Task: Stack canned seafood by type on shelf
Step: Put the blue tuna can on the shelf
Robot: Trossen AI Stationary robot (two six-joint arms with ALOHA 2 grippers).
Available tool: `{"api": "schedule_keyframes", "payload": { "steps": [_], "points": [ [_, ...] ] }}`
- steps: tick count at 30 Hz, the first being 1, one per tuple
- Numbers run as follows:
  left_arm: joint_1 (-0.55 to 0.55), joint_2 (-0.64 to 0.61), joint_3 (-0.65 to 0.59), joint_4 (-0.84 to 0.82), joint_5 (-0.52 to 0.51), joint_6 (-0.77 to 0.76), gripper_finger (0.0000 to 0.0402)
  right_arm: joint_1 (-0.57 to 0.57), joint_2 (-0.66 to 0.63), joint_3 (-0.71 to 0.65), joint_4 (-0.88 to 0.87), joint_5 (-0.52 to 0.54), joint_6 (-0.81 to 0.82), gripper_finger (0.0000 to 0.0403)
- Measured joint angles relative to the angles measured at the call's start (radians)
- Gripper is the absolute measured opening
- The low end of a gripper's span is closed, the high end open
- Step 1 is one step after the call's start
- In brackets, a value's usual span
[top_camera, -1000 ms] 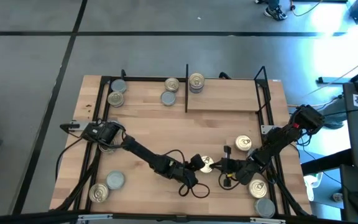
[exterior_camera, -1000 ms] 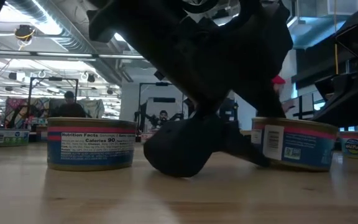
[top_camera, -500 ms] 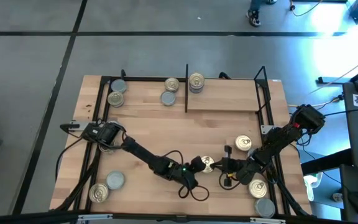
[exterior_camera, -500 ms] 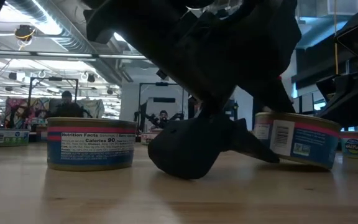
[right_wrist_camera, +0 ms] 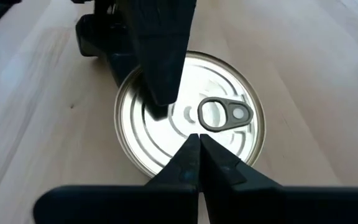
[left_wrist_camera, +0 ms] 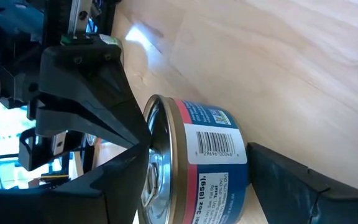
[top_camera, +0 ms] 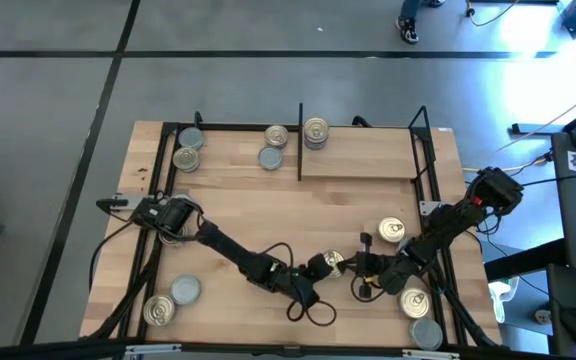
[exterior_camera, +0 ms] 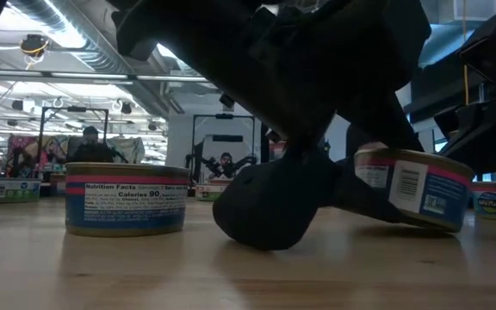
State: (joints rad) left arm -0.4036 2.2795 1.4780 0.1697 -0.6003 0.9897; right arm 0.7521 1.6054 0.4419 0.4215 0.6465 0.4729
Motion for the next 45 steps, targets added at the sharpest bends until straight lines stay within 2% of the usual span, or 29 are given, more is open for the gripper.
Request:
{"api": "schedule_keyframes", "payload": {
  "steps": [13, 19, 24, 30, 33, 38, 42, 45],
  "points": [
    [0.001, -0.003, 0.003, -0.045, -0.012, -0.016, 0.0265, 0.000, 0.002, 0.000, 0.052, -0.065, -0.007, 0.0010],
    [-0.014, -0.003, 0.002, 0.000, -0.039, 0.011, 0.0265, 0.004, 0.002, 0.002, 0.102, -0.153, -0.030, 0.0010],
    [-0.016, -0.002, 0.003, -0.019, -0.031, -0.004, 0.0265, 0.004, 0.002, 0.002, 0.103, -0.117, -0.036, 0.0010],
    [-0.011, -0.003, 0.003, -0.048, -0.011, -0.073, 0.0265, 0.001, 0.003, 0.000, 0.084, 0.009, -0.035, 0.0010],
    [-0.019, -0.003, 0.003, -0.005, 0.008, -0.092, 0.0265, -0.002, 0.004, 0.000, 0.083, 0.045, -0.036, 0.0010],
    [-0.036, -0.010, 0.006, 0.138, 0.005, -0.075, 0.0265, -0.001, 0.006, -0.001, 0.082, 0.017, -0.034, 0.0010],
    [-0.030, -0.010, 0.005, 0.138, -0.018, -0.020, 0.0265, -0.002, 0.005, -0.002, 0.087, -0.010, -0.031, 0.0010],
    [-0.026, -0.010, 0.005, 0.133, -0.014, -0.047, 0.0265, 0.000, 0.005, -0.001, 0.084, -0.009, -0.028, 0.0010]
  ]
}}
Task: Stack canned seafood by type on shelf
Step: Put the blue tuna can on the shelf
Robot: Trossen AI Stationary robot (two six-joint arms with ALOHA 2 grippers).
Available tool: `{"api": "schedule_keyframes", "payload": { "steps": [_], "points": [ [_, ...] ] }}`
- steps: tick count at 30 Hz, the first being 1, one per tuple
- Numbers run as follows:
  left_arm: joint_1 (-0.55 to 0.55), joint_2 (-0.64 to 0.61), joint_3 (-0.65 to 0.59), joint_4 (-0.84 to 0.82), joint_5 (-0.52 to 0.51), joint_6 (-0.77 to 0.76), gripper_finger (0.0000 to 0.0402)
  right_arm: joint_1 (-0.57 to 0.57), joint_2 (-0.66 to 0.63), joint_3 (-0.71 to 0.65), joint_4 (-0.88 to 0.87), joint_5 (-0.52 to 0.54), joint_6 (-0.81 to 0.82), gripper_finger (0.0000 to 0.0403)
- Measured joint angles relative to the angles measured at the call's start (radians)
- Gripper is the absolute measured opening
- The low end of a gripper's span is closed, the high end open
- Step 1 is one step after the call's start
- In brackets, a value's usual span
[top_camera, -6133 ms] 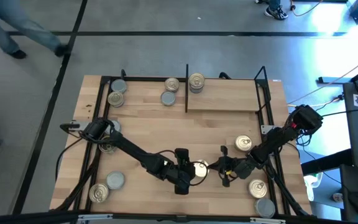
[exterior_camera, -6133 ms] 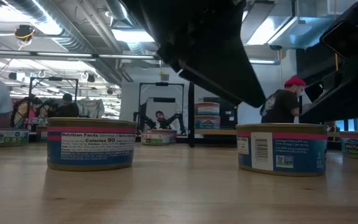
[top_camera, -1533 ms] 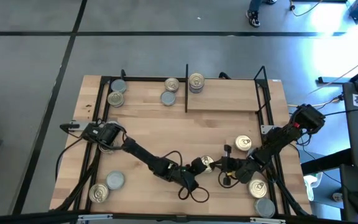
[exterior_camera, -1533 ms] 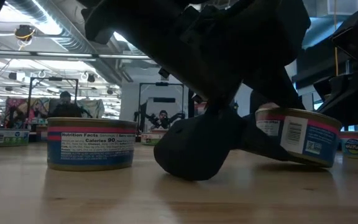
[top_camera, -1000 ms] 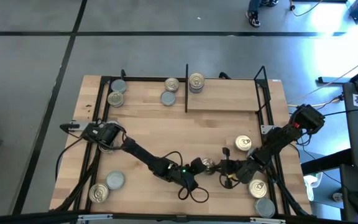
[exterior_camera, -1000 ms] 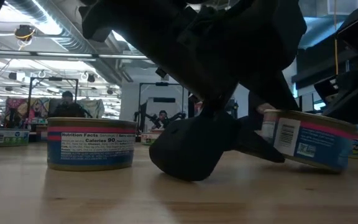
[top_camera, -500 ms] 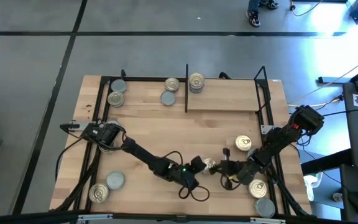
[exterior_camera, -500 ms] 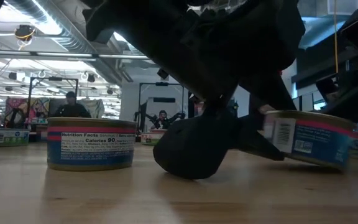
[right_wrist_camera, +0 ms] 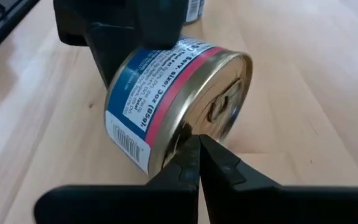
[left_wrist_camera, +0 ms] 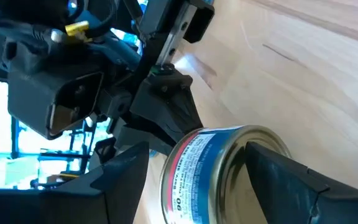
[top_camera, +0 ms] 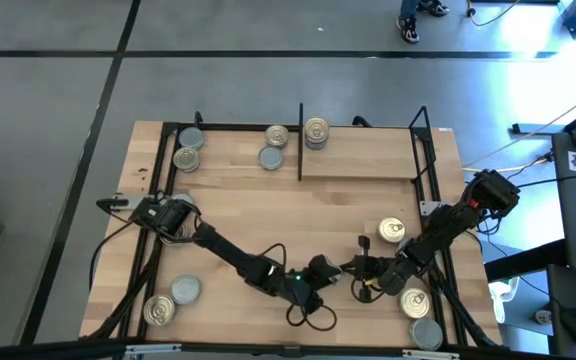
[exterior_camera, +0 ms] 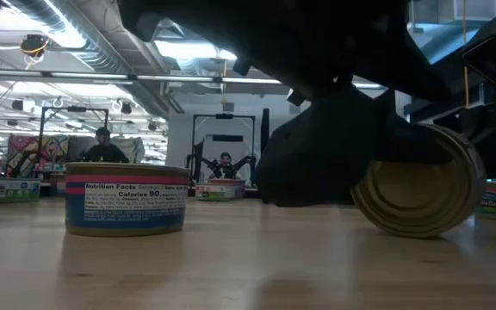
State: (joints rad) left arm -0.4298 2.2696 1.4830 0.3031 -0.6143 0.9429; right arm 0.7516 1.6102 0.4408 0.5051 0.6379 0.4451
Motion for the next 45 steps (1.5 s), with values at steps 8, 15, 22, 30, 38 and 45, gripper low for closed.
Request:
{"api": "schedule_keyframes", "payload": {
  "steps": [8, 15, 22, 30, 38, 45],
  "points": [
    [0.001, 0.003, -0.003, -0.045, -0.002, -0.134, 0.0265, 0.001, -0.002, 0.001, -0.006, -0.003, 0.002, 0.0010],
    [0.039, 0.003, 0.065, -0.156, 0.097, -0.262, 0.0254, 0.001, -0.002, 0.001, -0.009, -0.014, -0.003, 0.0010],
    [0.058, 0.003, 0.141, -0.303, 0.127, -0.341, 0.0253, 0.000, -0.003, 0.001, -0.009, -0.013, -0.012, 0.0010],
    [0.051, 0.008, 0.212, -0.399, 0.124, -0.344, 0.0253, 0.001, -0.004, 0.001, 0.003, -0.038, -0.031, 0.0010],
    [0.063, 0.007, 0.255, -0.491, 0.141, -0.426, 0.0253, 0.001, -0.004, 0.001, 0.000, -0.039, -0.042, 0.0010],
    [0.060, 0.006, 0.267, -0.527, 0.176, -0.484, 0.0253, 0.000, -0.004, 0.004, 0.028, -0.044, -0.068, 0.0010]
  ]
}}
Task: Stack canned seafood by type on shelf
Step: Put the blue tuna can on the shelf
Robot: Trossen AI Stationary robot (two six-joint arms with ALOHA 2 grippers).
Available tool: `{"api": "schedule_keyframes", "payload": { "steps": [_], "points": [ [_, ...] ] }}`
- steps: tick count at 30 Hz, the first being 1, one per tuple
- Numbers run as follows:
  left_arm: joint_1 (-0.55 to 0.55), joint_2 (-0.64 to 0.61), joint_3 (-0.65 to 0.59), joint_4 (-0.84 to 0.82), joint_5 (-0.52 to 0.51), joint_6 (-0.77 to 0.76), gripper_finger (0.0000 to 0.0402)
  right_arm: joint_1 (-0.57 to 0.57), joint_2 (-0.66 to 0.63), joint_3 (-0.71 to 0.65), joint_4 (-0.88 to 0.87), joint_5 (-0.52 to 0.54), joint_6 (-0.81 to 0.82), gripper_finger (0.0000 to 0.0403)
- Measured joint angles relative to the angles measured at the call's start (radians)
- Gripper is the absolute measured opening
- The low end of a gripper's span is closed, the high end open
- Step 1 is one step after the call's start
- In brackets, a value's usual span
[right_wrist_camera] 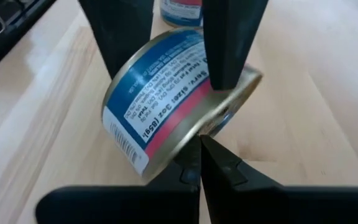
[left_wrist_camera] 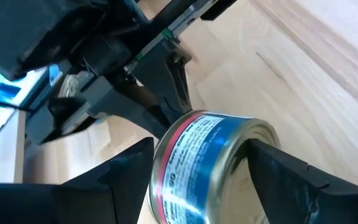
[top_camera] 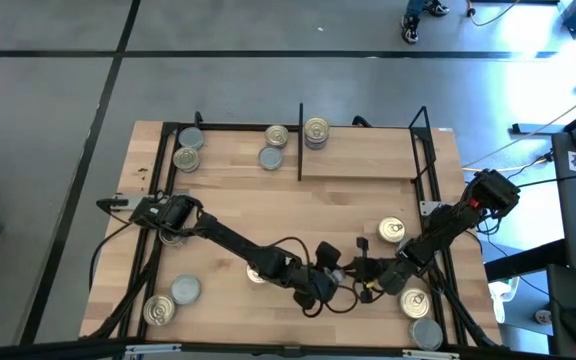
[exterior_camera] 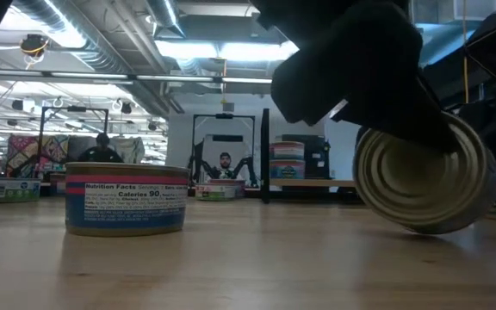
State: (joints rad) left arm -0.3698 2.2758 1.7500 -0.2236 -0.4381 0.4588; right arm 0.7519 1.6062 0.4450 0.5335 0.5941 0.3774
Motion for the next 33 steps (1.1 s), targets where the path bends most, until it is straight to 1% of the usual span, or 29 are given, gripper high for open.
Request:
{"api": "schedule_keyframes", "payload": {
  "steps": [3, 10, 15, 18, 21, 25, 27, 31, 33],
  "points": [
    [-0.012, -0.006, 0.000, -0.015, -0.022, -0.014, 0.0253, 0.000, 0.000, 0.002, 0.001, 0.007, 0.000, 0.0010],
    [-0.055, -0.037, 0.001, -0.077, -0.121, -0.059, 0.0253, 0.001, 0.000, 0.004, 0.019, 0.014, 0.001, 0.0010],
    [-0.085, -0.037, 0.001, -0.164, -0.138, -0.200, 0.0253, 0.001, 0.000, 0.021, 0.030, 0.010, -0.023, 0.0010],
    [-0.095, -0.037, -0.021, -0.170, -0.143, -0.307, 0.0253, 0.001, 0.000, 0.059, 0.007, -0.011, -0.047, 0.0010],
    [-0.097, -0.037, -0.057, -0.177, -0.161, -0.380, 0.0253, 0.001, 0.000, 0.108, -0.041, -0.019, -0.070, 0.0010],
    [-0.087, -0.037, -0.122, -0.147, -0.172, -0.455, 0.0253, 0.001, 0.000, 0.167, -0.110, -0.024, -0.095, 0.0010],
    [-0.084, -0.036, -0.143, -0.123, -0.175, -0.462, 0.0253, -0.004, 0.000, 0.190, -0.140, -0.028, -0.096, 0.0010],
    [-0.077, -0.036, -0.191, -0.004, -0.179, -0.455, 0.0253, -0.038, -0.001, 0.211, -0.180, -0.041, -0.097, 0.0010],
    [-0.073, -0.036, -0.204, 0.031, -0.177, -0.452, 0.0253, -0.061, -0.001, 0.214, -0.187, -0.048, -0.100, 0.0010]
  ]
}}
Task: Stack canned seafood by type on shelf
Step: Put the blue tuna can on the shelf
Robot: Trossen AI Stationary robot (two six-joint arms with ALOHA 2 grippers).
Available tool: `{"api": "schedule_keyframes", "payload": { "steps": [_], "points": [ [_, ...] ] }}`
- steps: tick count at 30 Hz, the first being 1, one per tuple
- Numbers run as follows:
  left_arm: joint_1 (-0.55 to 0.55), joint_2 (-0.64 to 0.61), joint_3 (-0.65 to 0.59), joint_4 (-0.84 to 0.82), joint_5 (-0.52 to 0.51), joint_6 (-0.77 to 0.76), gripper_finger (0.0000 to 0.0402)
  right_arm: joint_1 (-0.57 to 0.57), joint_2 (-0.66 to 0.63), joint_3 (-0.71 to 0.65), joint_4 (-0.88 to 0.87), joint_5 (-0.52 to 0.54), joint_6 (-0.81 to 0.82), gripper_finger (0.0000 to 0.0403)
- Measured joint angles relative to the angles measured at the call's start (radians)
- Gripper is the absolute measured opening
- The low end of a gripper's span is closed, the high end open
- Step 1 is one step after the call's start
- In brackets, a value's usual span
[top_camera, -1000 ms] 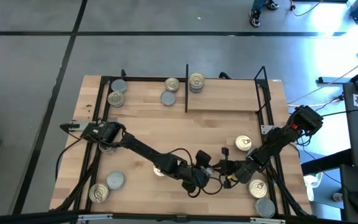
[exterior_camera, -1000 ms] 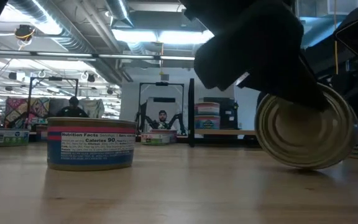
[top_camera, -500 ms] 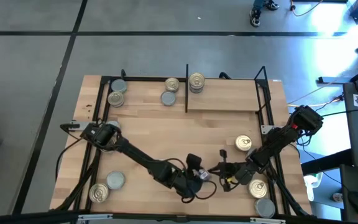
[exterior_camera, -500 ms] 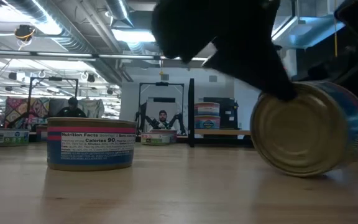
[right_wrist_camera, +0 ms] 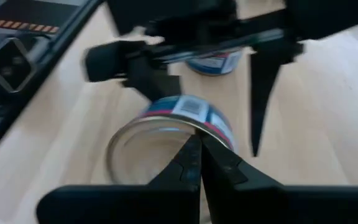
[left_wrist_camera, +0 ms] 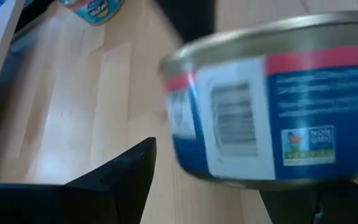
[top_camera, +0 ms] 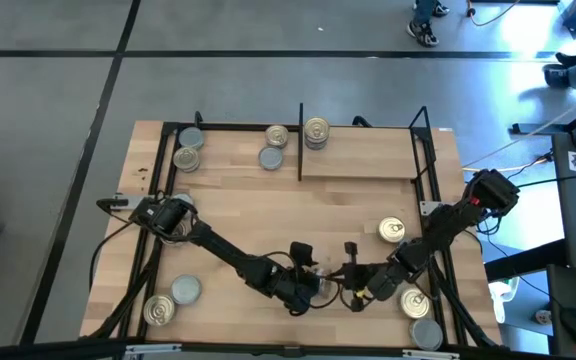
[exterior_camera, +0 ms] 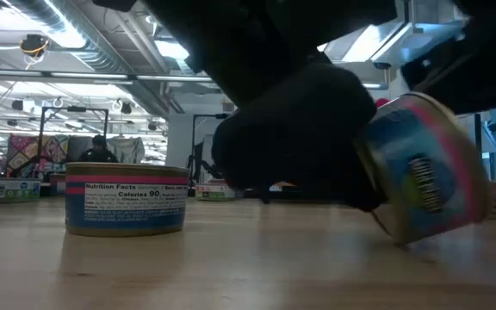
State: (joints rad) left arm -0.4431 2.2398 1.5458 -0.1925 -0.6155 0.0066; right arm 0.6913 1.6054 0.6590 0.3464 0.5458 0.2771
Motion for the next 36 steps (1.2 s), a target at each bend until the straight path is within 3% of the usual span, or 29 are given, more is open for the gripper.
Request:
{"api": "schedule_keyframes", "payload": {
  "steps": [6, 10, 15, 22, 30, 36],
  "points": [
    [0.001, 0.000, -0.019, 0.036, 0.005, -0.005, 0.0253, -0.049, 0.000, 0.002, -0.006, -0.004, -0.028, 0.0010],
    [-0.003, -0.004, -0.019, -0.099, -0.037, -0.006, 0.0253, -0.059, 0.000, 0.002, -0.022, -0.020, -0.028, 0.0010],
    [-0.022, -0.026, -0.019, -0.224, -0.040, -0.115, 0.0253, -0.057, 0.000, 0.002, -0.018, -0.060, -0.023, 0.0010],
    [-0.065, -0.028, -0.019, -0.187, -0.040, -0.161, 0.0254, -0.057, 0.000, 0.002, -0.011, -0.064, -0.021, 0.0010],
    [-0.132, -0.105, 0.001, -0.168, -0.035, -0.184, 0.0254, -0.036, -0.082, 0.002, -0.198, -0.218, 0.143, 0.0010],
    [-0.125, -0.106, -0.002, -0.025, -0.022, -0.240, 0.0253, 0.056, -0.094, 0.002, -0.233, -0.150, 0.250, 0.0010]
  ]
}}
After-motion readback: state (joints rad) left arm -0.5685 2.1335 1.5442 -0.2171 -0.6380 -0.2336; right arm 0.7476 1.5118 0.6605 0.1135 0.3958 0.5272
